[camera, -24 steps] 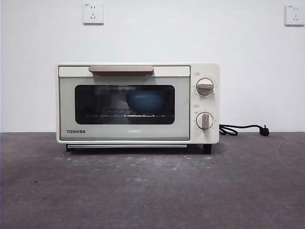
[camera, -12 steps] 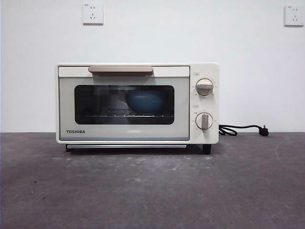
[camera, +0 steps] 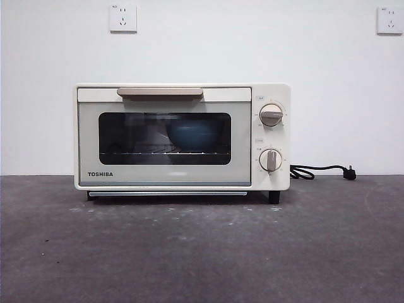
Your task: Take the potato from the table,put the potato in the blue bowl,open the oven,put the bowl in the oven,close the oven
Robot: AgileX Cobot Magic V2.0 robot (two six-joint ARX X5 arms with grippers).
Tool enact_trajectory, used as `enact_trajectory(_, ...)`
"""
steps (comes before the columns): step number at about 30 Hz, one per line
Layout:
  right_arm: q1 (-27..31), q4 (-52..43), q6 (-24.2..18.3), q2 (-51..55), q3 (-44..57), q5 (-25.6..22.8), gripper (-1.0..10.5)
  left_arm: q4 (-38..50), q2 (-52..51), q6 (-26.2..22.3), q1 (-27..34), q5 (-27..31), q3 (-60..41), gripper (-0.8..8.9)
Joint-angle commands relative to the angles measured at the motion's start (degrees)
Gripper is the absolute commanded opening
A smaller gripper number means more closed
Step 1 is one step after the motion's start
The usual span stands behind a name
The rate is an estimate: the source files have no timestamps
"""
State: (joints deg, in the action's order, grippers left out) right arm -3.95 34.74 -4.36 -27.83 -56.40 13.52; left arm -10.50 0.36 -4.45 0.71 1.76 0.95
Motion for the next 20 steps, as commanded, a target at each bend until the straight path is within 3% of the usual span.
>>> enact_trajectory(1, 1.79, -8.15, -1.05, 3.41, 9.88, 0.07, 0.0, 0.13, -0.07, 0.33, 0.13, -0.28, -0.61, -0.04)
enact_trajectory(9, 3.91, -26.03, -1.07, 14.32, 33.81, 0.04, 0.0, 0.13, -0.07, 0.35, 0.13, -0.28, -0.61, -0.04)
enact_trajectory(20, 3.91, -29.83, -0.85, 25.9, 50.86, -0.09, 0.0, 0.13, -0.07, 0.33, 0.13, -0.28, -0.61, -0.04)
